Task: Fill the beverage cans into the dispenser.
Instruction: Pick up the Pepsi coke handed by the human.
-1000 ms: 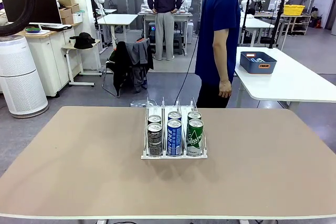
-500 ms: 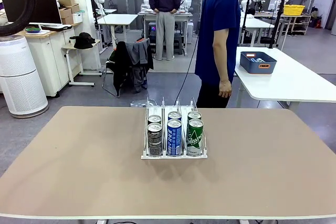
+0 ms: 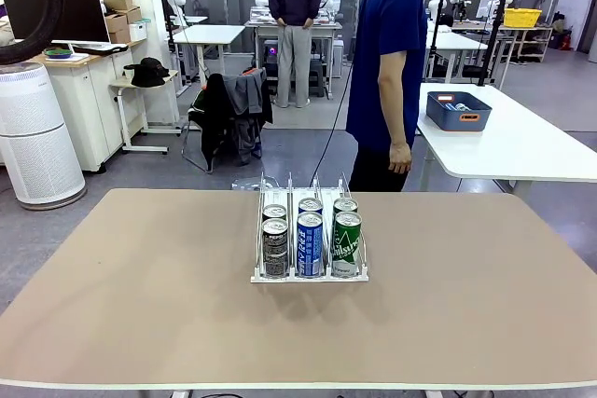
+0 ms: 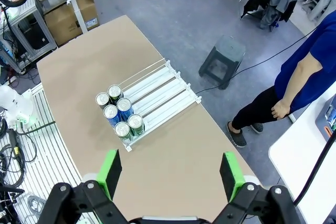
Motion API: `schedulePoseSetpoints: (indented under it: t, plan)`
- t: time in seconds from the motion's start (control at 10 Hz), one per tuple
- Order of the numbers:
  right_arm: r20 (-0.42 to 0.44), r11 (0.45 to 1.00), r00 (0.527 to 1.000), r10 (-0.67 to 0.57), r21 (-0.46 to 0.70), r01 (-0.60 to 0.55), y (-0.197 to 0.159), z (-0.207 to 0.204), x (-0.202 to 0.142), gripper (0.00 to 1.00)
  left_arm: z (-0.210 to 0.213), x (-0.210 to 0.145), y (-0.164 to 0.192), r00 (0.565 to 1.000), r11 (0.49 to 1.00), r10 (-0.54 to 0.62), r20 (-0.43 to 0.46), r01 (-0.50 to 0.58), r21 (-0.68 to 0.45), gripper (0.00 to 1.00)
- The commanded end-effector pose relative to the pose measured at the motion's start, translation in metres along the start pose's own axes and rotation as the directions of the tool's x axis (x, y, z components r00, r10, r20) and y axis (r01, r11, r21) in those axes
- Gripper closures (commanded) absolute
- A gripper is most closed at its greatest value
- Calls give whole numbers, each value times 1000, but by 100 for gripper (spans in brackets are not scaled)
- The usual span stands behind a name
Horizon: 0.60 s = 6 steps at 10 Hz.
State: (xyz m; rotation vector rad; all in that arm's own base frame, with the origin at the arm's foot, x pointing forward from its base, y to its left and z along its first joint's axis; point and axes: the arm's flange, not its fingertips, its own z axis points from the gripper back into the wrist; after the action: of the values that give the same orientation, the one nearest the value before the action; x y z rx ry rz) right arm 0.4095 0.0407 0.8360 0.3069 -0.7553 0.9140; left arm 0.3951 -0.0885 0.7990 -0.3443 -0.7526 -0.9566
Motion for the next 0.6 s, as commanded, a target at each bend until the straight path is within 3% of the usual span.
schedulePoseSetpoints:
  t: [0.0, 0.5]
  plan:
    - [6, 999, 999, -35, -39, 35, 7, 1, 1, 0, 0, 6, 0, 998, 997, 67, 19, -68, 34, 0]
    - [-2, 994, 999, -35, -100, 35, 14, 0, 2, 0, 4, 11, -4, 996, 997, 72, 45, -71, -13, 0]
